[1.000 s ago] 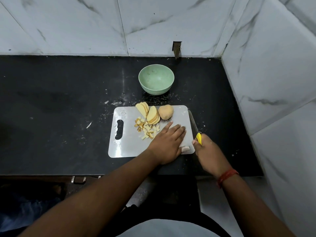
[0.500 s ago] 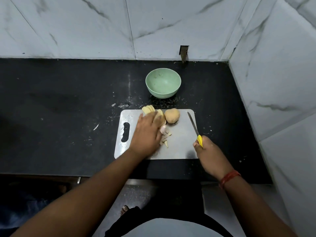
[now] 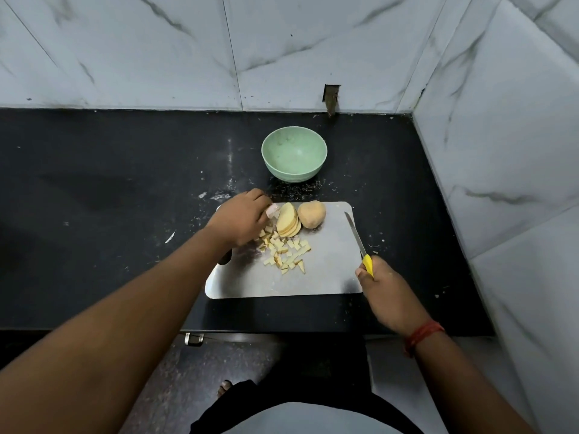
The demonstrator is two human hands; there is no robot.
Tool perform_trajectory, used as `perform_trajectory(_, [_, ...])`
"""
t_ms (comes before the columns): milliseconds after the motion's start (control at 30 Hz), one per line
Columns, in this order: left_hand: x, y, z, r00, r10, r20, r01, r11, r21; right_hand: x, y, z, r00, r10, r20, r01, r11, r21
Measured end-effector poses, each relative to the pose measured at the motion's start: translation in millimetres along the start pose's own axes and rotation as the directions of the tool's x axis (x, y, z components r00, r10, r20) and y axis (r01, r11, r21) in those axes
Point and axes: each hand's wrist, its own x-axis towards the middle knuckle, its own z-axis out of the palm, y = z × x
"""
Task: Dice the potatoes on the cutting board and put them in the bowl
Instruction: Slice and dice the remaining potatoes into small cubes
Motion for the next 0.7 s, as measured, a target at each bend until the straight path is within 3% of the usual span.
perform_trajectory(333, [-29,-20,16,0.998,0.001,-0.062,-0.009,0.992,-0.128,5,-11,7,0.999,-0.008,0.040,0.010,0.999,-0.040])
perform_trajectory(700, [-11,-15,2,0.988,0.017,0.156,-0.004,0.996,-0.084,7,-10,6,0.998,0.003,0.060,0.000,0.999,-0.053])
